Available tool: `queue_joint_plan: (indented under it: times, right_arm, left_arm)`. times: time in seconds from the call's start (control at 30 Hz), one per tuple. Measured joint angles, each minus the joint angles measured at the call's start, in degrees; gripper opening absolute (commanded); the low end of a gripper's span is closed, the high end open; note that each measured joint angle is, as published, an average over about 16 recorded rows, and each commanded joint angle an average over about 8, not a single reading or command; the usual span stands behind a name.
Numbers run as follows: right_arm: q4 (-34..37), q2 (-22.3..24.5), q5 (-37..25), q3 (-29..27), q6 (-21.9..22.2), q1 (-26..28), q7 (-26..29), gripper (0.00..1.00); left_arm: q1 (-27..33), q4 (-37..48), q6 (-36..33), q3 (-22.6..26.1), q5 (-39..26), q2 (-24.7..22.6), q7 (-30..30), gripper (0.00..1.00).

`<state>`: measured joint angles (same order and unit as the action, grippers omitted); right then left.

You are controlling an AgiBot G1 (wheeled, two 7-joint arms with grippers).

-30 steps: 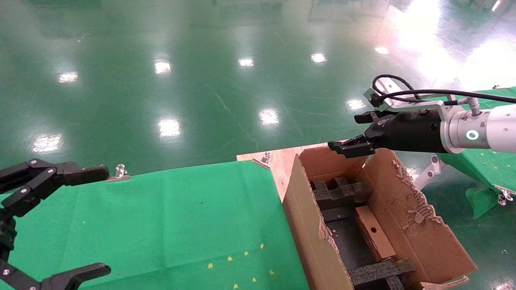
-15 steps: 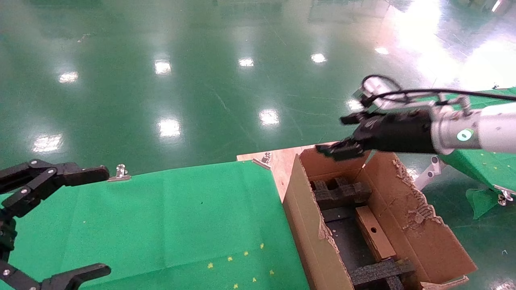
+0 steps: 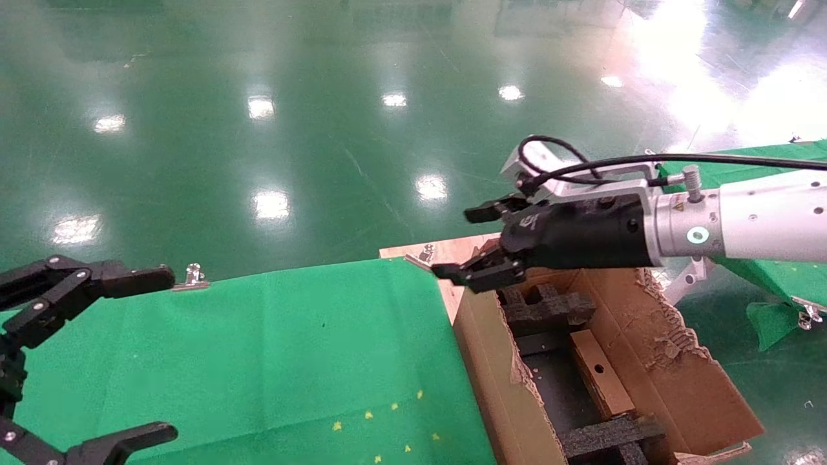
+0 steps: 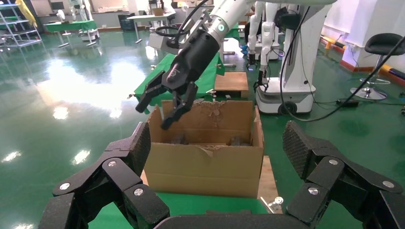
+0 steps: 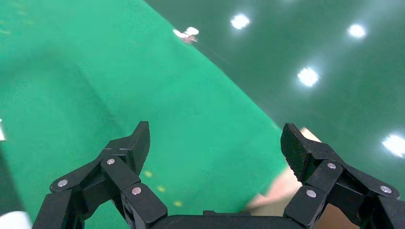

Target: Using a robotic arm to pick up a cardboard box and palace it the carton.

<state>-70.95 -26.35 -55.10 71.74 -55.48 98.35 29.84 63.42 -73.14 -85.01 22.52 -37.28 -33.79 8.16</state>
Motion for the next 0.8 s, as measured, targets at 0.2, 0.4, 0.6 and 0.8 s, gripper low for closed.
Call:
queue_joint_plan:
  times: [0.2,0.4,0.6,0.8]
  right_arm:
    - [-0.4,-1.3,2.1,-8.7,-4.7,-5.7,-3.0,1.0]
    - [-0.8,-2.7,4.1,-17.3,-9.4,-11.4,-5.9,1.0]
    - [-1.2,-4.0,6.2,-26.0,-14.1,-17.1,-8.9,1.0]
    - [-1.6,-5.4,8.2,-34.6,-18.8,-22.8,-11.9,1.0]
  left_arm:
    - [0.0,0.0,0.0,0.0,0.0,0.0,0.0,1.0]
    - [0.0,0.0,0.0,0.0,0.0,0.0,0.0,1.0]
    - [0.0,0.0,0.0,0.0,0.0,0.0,0.0,1.0]
    - [0.0,0.0,0.0,0.0,0.0,0.0,0.0,1.0]
